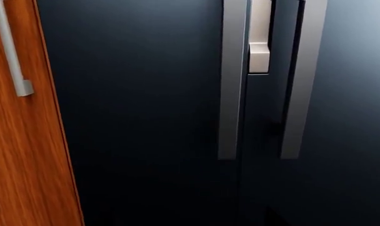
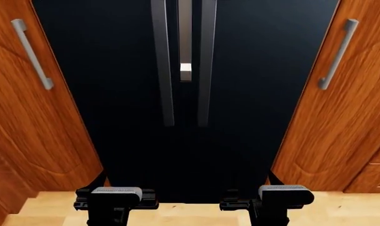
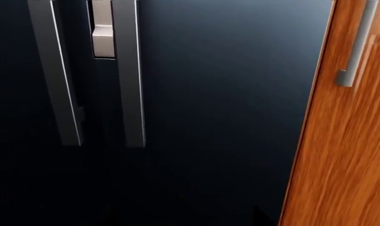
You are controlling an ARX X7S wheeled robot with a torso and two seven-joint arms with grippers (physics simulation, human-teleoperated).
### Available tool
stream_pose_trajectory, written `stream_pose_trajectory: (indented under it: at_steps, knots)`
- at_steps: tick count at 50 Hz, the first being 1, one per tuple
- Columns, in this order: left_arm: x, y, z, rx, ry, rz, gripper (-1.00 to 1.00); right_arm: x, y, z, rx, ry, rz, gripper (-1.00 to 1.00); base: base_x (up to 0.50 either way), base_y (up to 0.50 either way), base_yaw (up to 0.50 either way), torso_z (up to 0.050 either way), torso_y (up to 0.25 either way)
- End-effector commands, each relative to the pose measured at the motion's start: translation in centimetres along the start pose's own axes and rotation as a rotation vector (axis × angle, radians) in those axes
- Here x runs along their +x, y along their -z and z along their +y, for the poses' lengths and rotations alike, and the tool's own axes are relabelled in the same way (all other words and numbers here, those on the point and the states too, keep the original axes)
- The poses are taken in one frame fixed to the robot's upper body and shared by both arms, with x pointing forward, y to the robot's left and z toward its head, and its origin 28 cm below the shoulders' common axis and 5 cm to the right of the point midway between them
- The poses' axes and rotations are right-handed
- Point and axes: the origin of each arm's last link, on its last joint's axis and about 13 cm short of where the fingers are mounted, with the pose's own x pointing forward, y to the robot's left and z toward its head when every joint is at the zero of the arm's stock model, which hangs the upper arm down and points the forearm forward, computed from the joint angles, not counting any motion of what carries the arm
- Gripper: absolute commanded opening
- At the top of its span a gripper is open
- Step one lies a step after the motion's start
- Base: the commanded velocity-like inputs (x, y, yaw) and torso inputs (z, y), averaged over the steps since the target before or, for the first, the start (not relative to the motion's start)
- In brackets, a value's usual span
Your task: Open the fridge door
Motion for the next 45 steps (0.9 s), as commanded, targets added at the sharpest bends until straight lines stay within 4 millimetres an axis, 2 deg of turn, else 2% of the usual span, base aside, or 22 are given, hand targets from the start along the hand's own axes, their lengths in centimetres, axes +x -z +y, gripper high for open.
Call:
stream_pose_trajectory:
  at_steps: [1,16,45]
  knots:
    - [-0.02,-0.07,0.06,0.0,0.001,-0.001,1.0,0.04,0.0,-0.01,-0.002,0.001,-0.002,1.0,0.22,0.0,0.0,0.0,0.0]
    - [0.16,0.11,-0.6,0.002,0.014,0.0,1.0,0.0,-0.08,-0.03,0.02,0.004,-0.016,1.0,0.01,0.0,0.0,0.0,0.0]
    - [0.31,-0.03,-0.33,-0.001,0.001,0.027,1.0,0.06,0.02,-0.07,-0.036,0.016,0.009,1.0,0.04,0.0,0.0,0.0,0.0]
